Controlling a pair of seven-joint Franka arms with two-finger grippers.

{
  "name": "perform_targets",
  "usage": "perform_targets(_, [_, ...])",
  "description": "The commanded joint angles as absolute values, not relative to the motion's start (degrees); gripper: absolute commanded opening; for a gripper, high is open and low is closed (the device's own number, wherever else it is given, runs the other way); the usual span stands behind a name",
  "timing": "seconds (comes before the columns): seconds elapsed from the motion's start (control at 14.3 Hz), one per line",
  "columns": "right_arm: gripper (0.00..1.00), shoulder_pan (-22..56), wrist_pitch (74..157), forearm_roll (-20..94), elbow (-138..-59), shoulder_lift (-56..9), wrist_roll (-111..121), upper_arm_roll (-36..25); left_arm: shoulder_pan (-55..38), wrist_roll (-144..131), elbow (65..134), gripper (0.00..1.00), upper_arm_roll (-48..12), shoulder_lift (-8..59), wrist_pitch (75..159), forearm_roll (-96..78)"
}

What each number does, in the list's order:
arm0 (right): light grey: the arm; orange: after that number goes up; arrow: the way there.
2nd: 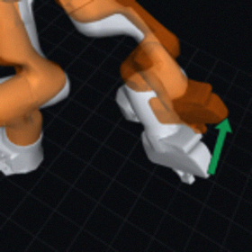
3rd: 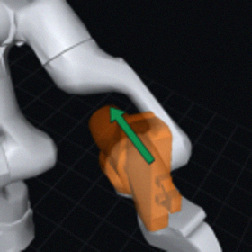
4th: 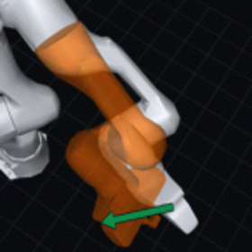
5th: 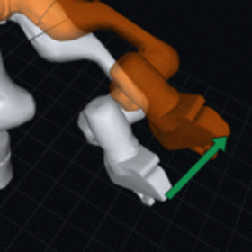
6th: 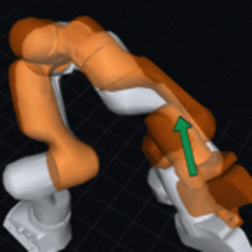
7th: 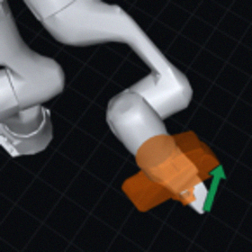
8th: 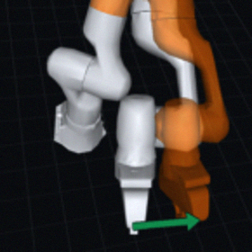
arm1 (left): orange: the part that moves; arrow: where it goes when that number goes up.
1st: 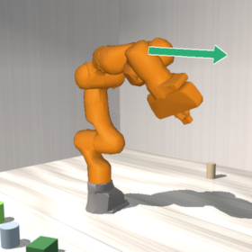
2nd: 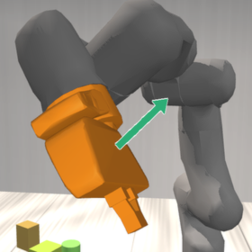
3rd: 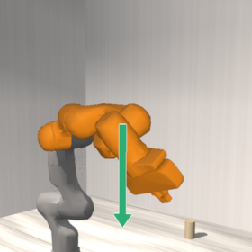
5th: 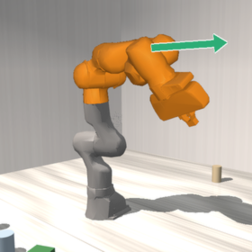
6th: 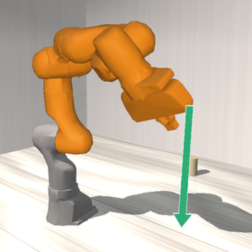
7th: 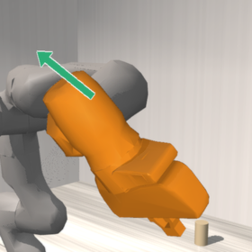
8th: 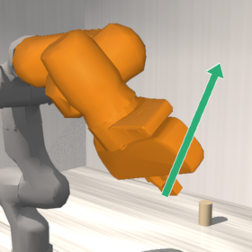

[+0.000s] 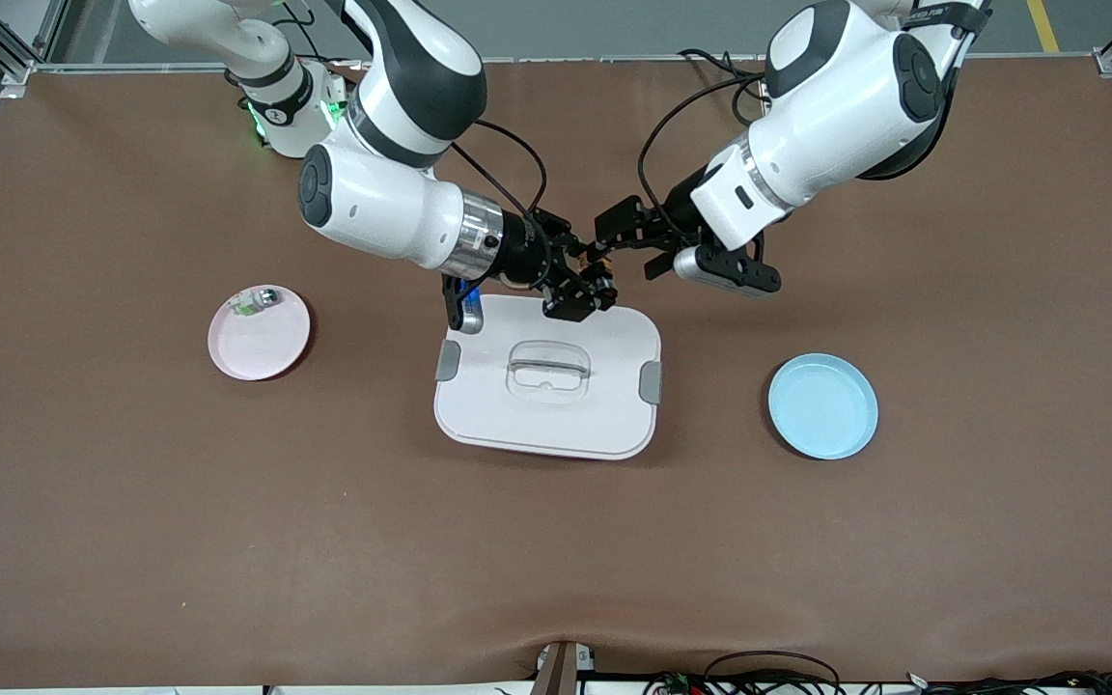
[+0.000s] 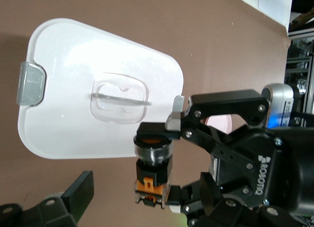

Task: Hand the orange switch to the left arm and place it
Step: 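Close the left gripper on the switch held by the right gripper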

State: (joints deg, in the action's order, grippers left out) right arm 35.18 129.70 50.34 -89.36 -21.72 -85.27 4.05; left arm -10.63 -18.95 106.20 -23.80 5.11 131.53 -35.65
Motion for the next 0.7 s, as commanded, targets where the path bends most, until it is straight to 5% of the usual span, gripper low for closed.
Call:
perform_targets(0.0, [0.23,34.9,129.0,51.4,-87.1,-22.6,-85.9,4.4,-11.2,-18.0,109.8,0.91,-24.3,3.5,136.6,-36.1])
perform_targets(0.35, [0.23,34.9,128.9,52.6,-86.6,-22.6,-86.0,4.4,-12.5,-18.1,110.3,0.78,-25.0,4.8,141.0,-36.3])
perform_targets(0.63, [0.23,35.2,128.9,52.9,-85.9,-22.6,-86.1,4.4,-12.7,-18.1,110.1,0.34,-24.9,5.2,141.2,-36.4])
